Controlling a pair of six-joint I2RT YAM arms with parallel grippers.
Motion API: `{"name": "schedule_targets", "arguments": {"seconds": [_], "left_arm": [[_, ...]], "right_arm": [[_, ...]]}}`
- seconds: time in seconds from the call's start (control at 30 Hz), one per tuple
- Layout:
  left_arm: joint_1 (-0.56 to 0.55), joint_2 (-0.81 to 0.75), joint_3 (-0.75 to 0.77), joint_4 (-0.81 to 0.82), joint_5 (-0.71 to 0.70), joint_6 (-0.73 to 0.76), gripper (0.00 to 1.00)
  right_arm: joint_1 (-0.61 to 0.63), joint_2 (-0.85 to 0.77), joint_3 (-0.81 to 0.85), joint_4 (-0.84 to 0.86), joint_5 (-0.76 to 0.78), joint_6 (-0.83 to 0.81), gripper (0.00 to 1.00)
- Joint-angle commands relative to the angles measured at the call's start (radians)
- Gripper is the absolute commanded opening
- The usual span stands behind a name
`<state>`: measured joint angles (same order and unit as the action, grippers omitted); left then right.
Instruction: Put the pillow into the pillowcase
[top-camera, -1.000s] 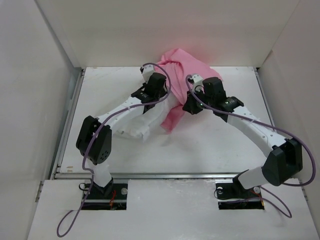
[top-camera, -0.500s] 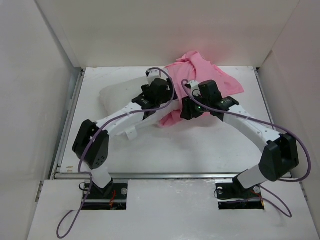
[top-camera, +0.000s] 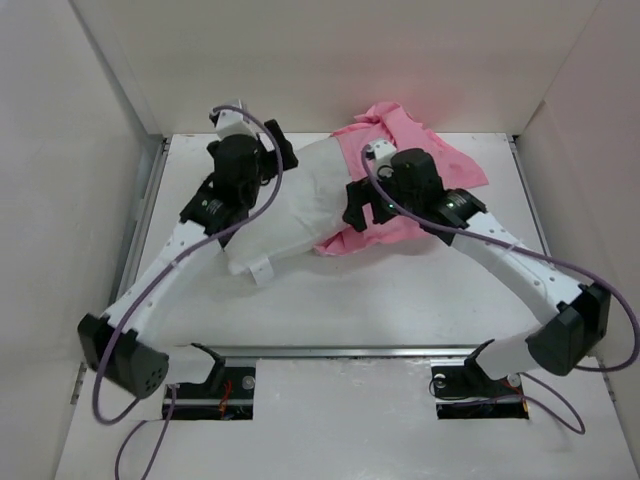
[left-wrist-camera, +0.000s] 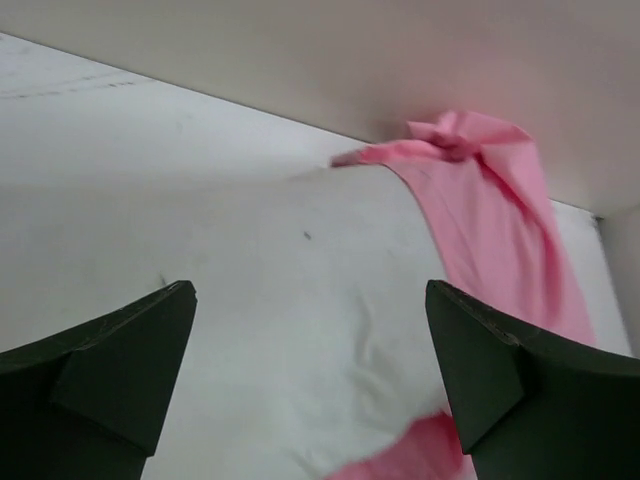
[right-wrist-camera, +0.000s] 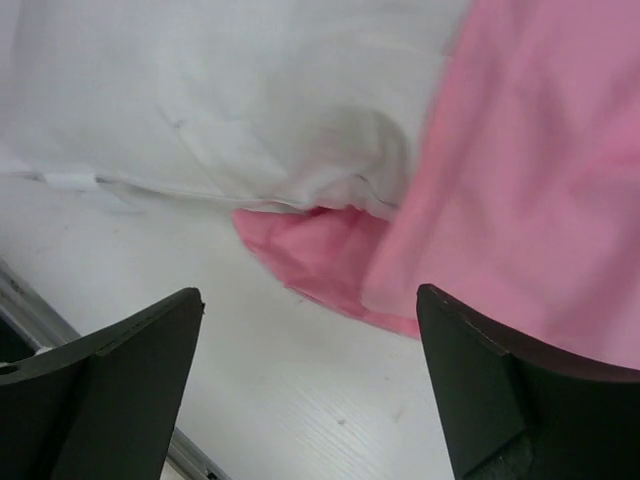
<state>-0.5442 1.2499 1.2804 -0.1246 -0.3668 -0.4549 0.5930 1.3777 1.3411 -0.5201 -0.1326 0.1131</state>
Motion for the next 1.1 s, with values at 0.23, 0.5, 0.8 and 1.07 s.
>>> {"name": "schedule_targets", "arguments": {"seconds": [0.23, 0.5, 0.8, 1.07], "left_arm": [[0.245, 0.578, 0.327, -0.208, 0.156, 0.062, 1.00], [0.123, 0.342, -0.122, -0.021, 0.472, 0.058, 0.60], [-0.135, -0.032, -0.368, 0.074, 0.623, -0.037, 0.51], [-0.186, -0.176, -0.262, -0.007, 0.547, 0.025, 1.00]], "right_arm": [[0.156, 0.288, 0.102, 0.229, -0.191, 0.129, 1.00], [0.081, 0.348, 0.152, 0.198, 0.031, 0.209, 1.00], [-0.169, 0.147, -0.017, 0.091, 0.261, 0.212, 1.00], [-0.202, 0.078, 0.154, -0.121, 0.498, 0.145, 1.00]]}}
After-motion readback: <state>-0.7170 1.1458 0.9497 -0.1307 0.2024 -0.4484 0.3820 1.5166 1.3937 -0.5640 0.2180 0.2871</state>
